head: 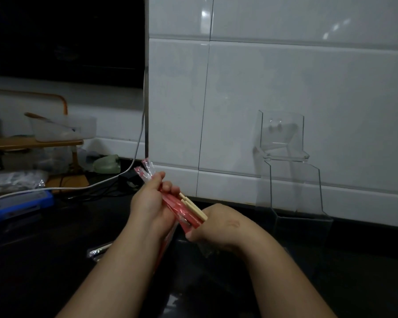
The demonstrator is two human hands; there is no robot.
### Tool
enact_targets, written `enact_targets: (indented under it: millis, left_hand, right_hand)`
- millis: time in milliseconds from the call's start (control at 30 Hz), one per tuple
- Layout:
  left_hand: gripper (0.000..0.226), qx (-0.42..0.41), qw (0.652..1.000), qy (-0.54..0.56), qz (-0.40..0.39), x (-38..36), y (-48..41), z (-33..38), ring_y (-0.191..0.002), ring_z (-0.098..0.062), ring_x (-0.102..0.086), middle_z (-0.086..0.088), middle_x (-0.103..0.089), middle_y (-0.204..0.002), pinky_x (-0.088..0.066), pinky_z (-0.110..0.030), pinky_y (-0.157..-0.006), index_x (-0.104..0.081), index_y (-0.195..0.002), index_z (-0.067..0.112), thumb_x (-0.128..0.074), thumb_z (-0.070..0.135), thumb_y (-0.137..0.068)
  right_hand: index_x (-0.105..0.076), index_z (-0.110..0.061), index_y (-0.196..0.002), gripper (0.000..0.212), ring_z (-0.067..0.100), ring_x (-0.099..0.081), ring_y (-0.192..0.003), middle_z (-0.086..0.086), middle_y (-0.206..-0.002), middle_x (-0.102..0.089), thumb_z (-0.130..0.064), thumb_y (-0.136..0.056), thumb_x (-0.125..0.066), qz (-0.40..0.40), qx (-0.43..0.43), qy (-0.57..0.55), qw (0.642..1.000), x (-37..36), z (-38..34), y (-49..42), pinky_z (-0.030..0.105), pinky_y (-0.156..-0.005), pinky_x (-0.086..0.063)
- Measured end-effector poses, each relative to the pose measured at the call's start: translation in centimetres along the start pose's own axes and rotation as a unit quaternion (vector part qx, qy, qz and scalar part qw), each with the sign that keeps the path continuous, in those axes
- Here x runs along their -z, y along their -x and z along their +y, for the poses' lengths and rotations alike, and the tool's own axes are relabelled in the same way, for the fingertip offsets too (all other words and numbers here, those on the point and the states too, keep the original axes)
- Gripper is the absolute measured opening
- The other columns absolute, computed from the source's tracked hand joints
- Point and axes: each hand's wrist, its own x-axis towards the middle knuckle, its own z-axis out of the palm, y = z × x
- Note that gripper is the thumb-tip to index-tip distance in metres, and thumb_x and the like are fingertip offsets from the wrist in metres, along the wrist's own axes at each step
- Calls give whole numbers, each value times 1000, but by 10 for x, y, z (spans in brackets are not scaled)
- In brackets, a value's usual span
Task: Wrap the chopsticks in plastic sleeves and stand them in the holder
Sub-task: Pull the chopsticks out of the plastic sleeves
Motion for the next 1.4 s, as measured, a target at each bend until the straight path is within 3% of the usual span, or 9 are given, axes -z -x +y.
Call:
enact_targets:
  millis: [233,400,633,800,967,1200,1267,1333,1400]
  left_hand:
    - [27,-10,999,-53,5,4,-4,-6,-42,-11,-38,5,-33,-47,-37,-28,-54,-51,-89,14,-42,34,-106]
    - [36,-5,998,-57,21,3,-5,-7,-46,-15,-41,4,-38,-47,-41,-30,-54,-48,-80,16,-48,46,-102]
    - [38,7,998,-58,22,-2,5,-9,-33,-11,-40,3,-37,-45,-42,-21,-40,-43,-76,17,-49,44,-102]
    - [38,-11,998,-61,20,1,4,-7,-43,-11,-39,4,-36,-47,-40,-26,-49,-50,-82,15,-59,50,-94]
    - [45,5,995,-96,10,0,1,-14,-45,-16,-39,3,-34,-44,-36,-29,-55,-44,-69,18,-50,52,-98]
    - [48,41,994,-106,-5,5,-2,-18,-46,-17,-42,2,-35,-48,-41,-30,-54,-45,-68,18,-53,56,-95]
    - [47,36,992,-117,-13,3,1,-18,-47,-16,-50,1,-45,-51,-45,-30,-51,-49,-71,15,-54,56,-94]
    - [51,43,984,-165,-46,0,7,-15,-67,-21,-67,-10,-68,-73,-51,-35,-60,-61,-87,7,-54,58,-92]
    - [54,82,964,-239,-89,1,12,-13,-82,-26,-70,-15,-75,-89,-51,-37,-70,-67,-99,5,-53,57,-92]
  right_hand:
    - [-74,-10,-83,32,15,-62,-59,4,-68,-70,-41,-77,-79,4,8,-128,992,0,1,-1,25,-59,-47]
    - [-74,-10,-86,21,12,-60,-51,0,-60,-67,-27,-76,-79,-19,-9,-66,998,1,1,-2,22,-53,-48]
    - [-69,-11,-95,27,19,-64,-63,8,-77,-70,-22,-71,-77,-40,-16,11,999,3,1,0,29,-61,-54]
    - [-68,-14,-84,12,15,-59,-57,2,-67,-64,-22,-74,-71,-50,-26,7,998,2,3,0,25,-58,-48]
    - [-70,-10,-88,22,13,-65,-56,11,-85,-76,-32,-88,-69,-72,-29,-188,979,-2,4,-4,18,-48,-47]
    - [-68,-11,-87,3,7,-57,-48,3,-71,-70,-13,-88,-69,-59,-31,-134,989,2,1,2,15,-43,-41]
    - [-67,-11,-88,1,9,-60,-54,3,-71,-70,-12,-89,-67,-49,-37,-125,990,3,0,3,16,-46,-44]
    - [-68,-10,-91,3,9,-63,-55,2,-71,-71,-11,-88,-67,-7,-45,-107,993,4,1,1,16,-50,-47]
    - [-69,-9,-98,12,9,-65,-57,3,-74,-74,-12,-87,-67,47,-54,-90,993,5,4,-2,19,-55,-49]
